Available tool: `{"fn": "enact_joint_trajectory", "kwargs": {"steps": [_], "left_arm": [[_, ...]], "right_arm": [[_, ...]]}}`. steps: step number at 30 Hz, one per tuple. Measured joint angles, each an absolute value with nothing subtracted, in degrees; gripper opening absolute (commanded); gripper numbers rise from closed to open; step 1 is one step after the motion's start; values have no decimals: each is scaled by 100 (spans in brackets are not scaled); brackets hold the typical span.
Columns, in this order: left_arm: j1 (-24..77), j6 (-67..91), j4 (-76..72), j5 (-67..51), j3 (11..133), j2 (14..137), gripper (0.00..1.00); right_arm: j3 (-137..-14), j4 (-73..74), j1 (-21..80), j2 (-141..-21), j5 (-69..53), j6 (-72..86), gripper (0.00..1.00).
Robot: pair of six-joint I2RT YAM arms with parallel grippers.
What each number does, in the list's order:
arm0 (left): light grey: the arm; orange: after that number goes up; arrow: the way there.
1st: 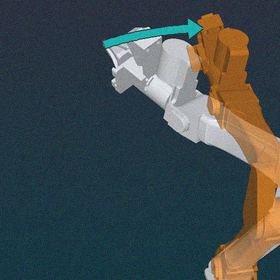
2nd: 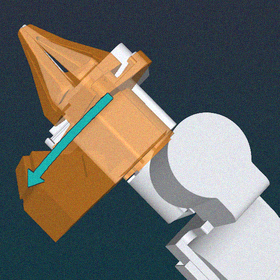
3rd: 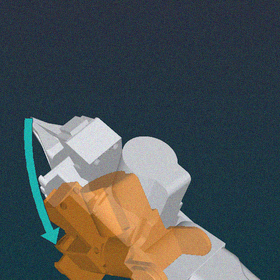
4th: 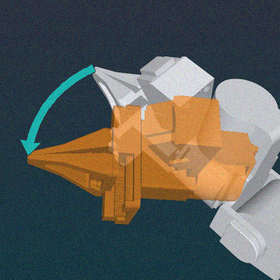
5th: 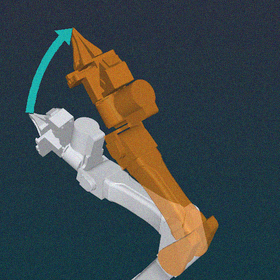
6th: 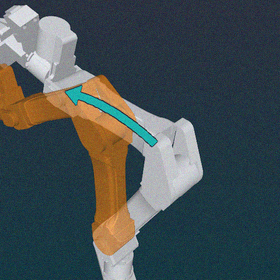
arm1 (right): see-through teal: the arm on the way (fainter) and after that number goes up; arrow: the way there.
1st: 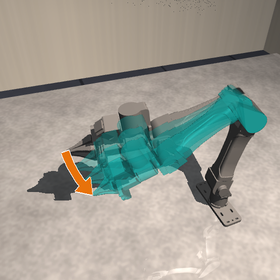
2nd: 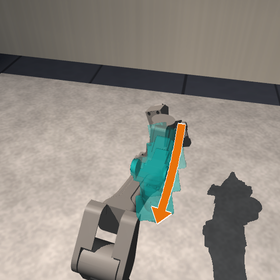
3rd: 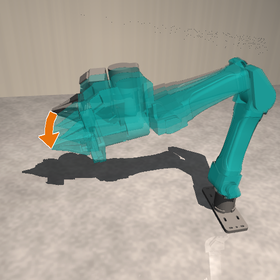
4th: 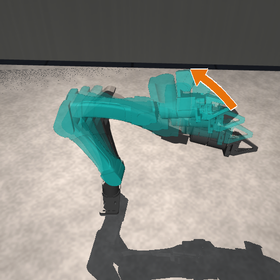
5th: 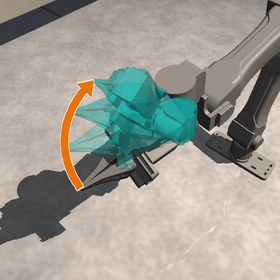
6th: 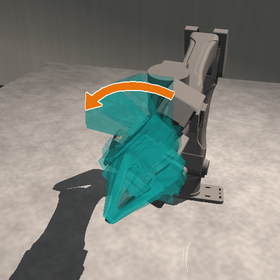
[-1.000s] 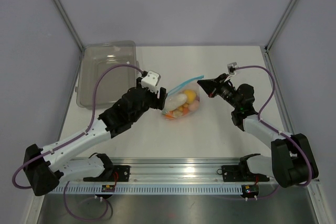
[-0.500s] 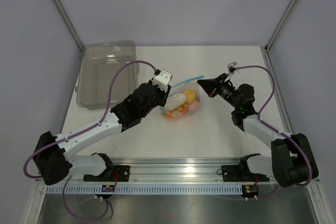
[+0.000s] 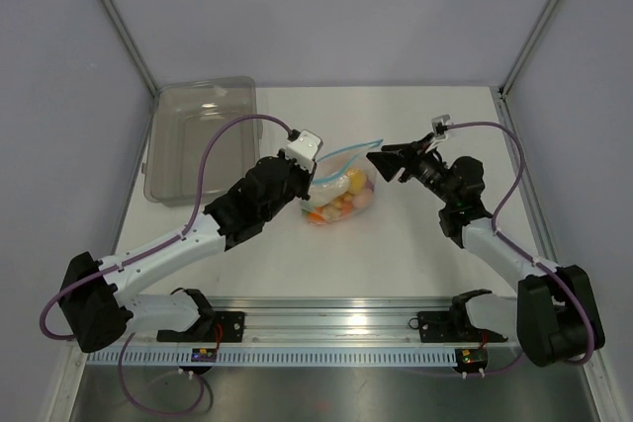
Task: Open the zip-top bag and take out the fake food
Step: Open the zipper of the food storage bag at the center of the board.
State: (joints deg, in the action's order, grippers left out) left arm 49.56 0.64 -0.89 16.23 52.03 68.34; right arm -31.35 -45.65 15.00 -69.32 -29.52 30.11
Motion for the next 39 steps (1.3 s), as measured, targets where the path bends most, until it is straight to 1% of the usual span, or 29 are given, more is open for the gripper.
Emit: {"fn": "enact_joint_trajectory", "kwargs": {"steps": [6, 9, 11, 14, 16, 18, 25, 28, 32, 33, 35, 36, 38, 39], "left_arm": [[4956, 64, -117, 1612, 5192, 6834, 0], [4954, 54, -139, 1549, 5192, 6831, 0], [4954, 19, -148, 1483, 5190, 6827, 0], [4954, -21, -154, 1431, 5168, 6781, 0], [4954, -43, -156, 1378, 5129, 6718, 0], [4954, -73, -167, 1321, 5096, 6654, 3], [4954, -259, -169, 972, 5009, 6370, 3], [4954, -311, -176, 893, 5009, 6335, 3], [4954, -329, -165, 875, 5009, 6335, 3], [4954, -333, -163, 878, 5009, 6335, 3], [4952, -340, -165, 882, 5009, 6335, 3], [4952, -340, -165, 895, 5009, 6335, 7], [4952, -336, -165, 934, 5009, 6335, 14], [4952, -329, -165, 956, 5009, 6335, 28]], "right_arm": [[-3144, -3951, 1686, -5942, -2755, 2536, 76], [-3236, -3514, 2080, -5476, -2445, 1968, 74], [-3430, -3194, 2482, -5376, -2255, 1498, 74], [-3920, -2672, 3000, -5553, -2005, 760, 74], [-4206, -2421, 3144, -5758, -1909, 357, 74], [-4447, -2193, 3232, -5988, -1833, -30, 74], [-4967, -1437, 3649, -6713, -1352, -1079, 73], [-5033, -1205, 3848, -6971, -1267, -1446, 69], [-5122, -913, 4088, -7218, -1094, -1767, 55], [-5151, -843, 4119, -7255, -1055, -1817, 46], [-5203, -738, 4132, -7277, -996, -1861, 36], [-5229, -707, 4132, -7277, -987, -1861, 28], [-5277, -687, 4132, -7277, -969, -1831, 20], [-5299, -683, 4132, -7275, -967, -1809, 15]]}}
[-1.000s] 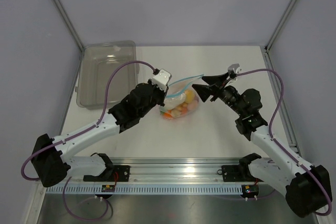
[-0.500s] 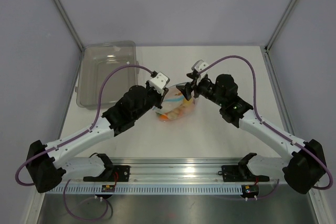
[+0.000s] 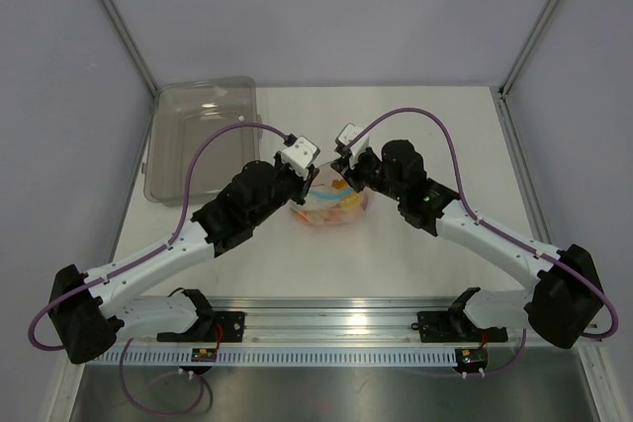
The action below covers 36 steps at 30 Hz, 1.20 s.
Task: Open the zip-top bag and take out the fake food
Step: Open the zipper of the food storage bag at the center of the board.
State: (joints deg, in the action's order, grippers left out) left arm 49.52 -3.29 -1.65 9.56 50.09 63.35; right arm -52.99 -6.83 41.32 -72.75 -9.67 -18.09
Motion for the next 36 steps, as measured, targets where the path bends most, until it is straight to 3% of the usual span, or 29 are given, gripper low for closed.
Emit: {"fn": "enact_joint_trajectory", "kwargs": {"steps": [3, 7, 15, 25, 36], "left_arm": [[4952, -268, -132, 1037, 5009, 6300, 55], [4950, -86, 34, 1048, 5000, 5992, 63], [5081, -139, -139, 576, 4674, 4960, 65], [6114, -1249, -222, 427, 4563, 5741, 63], [6276, -2156, -451, 1070, 4558, 6683, 57]], "right_arm": [[-5349, -639, 4132, -7271, -967, -1708, 7], [-5520, -386, 4134, -7297, -947, -1479, 0], [-5922, -56, 4134, -7570, -947, -1068, 0], [-6084, 301, 4136, -7644, -965, -856, 0], [-6082, 292, 4136, -7546, -1000, -770, 1]]}}
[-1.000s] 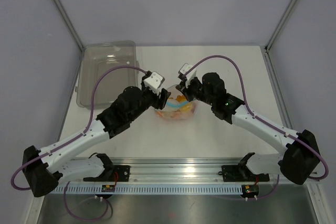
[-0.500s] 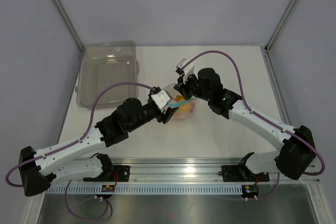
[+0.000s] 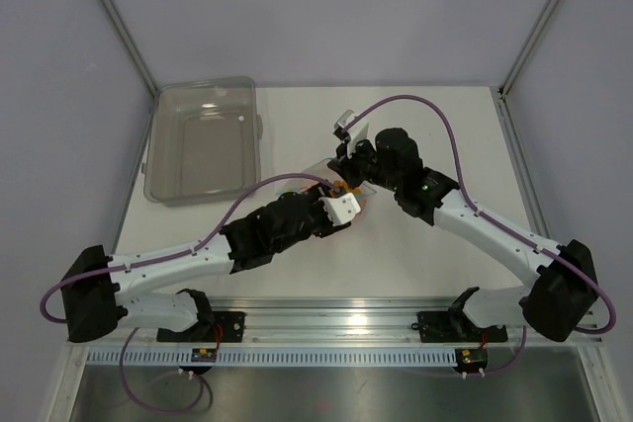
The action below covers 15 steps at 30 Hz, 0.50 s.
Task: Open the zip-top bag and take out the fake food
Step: Open the zipper of the food storage bag at the center of the board.
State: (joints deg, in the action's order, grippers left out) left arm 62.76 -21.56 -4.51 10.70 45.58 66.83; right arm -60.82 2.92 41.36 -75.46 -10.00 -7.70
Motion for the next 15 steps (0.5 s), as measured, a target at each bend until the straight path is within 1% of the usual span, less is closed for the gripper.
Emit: {"fn": "enact_joint_trajectory", "kwargs": {"steps": [3, 6, 8, 10, 11, 13, 14, 15], "left_arm": [[6281, -2298, -489, 1466, 4558, 6904, 54], [6281, -2381, -486, 1710, 4558, 7008, 53], [6287, -2403, -486, 1802, 4560, 7048, 47], [6292, -2421, -482, 1857, 4563, 7083, 38], [6294, -2436, -451, 1874, 4584, 7113, 30], [6298, -2434, -368, 1876, 4657, 7185, 21], [6307, -2434, -298, 1874, 4718, 7223, 12], [6320, -2416, -226, 1874, 4777, 7253, 8]], "right_arm": [[-6080, 292, 4136, -7518, -1017, -764, 0], [-6077, 292, 4136, -7513, -1020, -762, 0], [-6077, 292, 4136, -7513, -1020, -757, 0], [-6075, 292, 4136, -7513, -1020, -749, 1], [-6075, 294, 4136, -7513, -1017, -744, 0], [-6075, 292, 4136, -7513, -1013, -738, 0], [-6075, 294, 4136, -7513, -1009, -729, 0], [-6075, 294, 4136, -7513, -1002, -725, 1]]}}
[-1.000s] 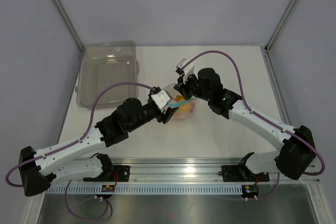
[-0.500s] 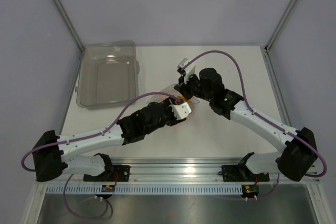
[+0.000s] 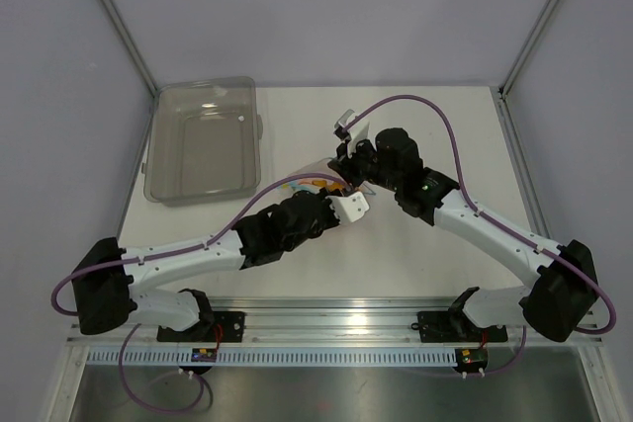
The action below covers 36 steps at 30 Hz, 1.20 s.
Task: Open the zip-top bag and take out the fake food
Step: Open the zipper of the food storage bag at the center of the board.
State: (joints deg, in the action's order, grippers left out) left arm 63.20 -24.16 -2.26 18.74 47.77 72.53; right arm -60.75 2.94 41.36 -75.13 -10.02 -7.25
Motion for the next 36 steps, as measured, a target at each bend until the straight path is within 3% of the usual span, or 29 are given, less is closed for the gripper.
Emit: {"fn": "enact_joint_trajectory", "kwargs": {"steps": [2, 6, 23, 26, 27, 30, 36], "left_arm": [[6353, -2408, -97, 1885, 4897, 7279, 2], [6434, -2351, 134, 1874, 5026, 7236, 0], [6997, -1935, 2084, 2467, 6136, 7148, 0], [7089, -1883, 2327, 2832, 6381, 7349, 14], [7129, -1852, 2443, 3052, 6486, 7472, 30], [7223, -1852, 2495, 3371, 6543, 7627, 39], [7247, -2064, 2342, 3548, 6383, 7594, 45]], "right_arm": [[-6075, 294, 4136, -7513, -956, -720, 0], [-6073, 292, 4134, -7513, -773, -707, 0], [-6073, 235, 4119, -7518, 67, -635, 0], [-6073, 235, 4119, -7518, 130, -635, 0], [-6071, 235, 4119, -7518, 152, -635, 0], [-6066, 220, 4119, -7518, 167, -635, 0], [-6007, 141, 4119, -7518, 165, -635, 0]]}}
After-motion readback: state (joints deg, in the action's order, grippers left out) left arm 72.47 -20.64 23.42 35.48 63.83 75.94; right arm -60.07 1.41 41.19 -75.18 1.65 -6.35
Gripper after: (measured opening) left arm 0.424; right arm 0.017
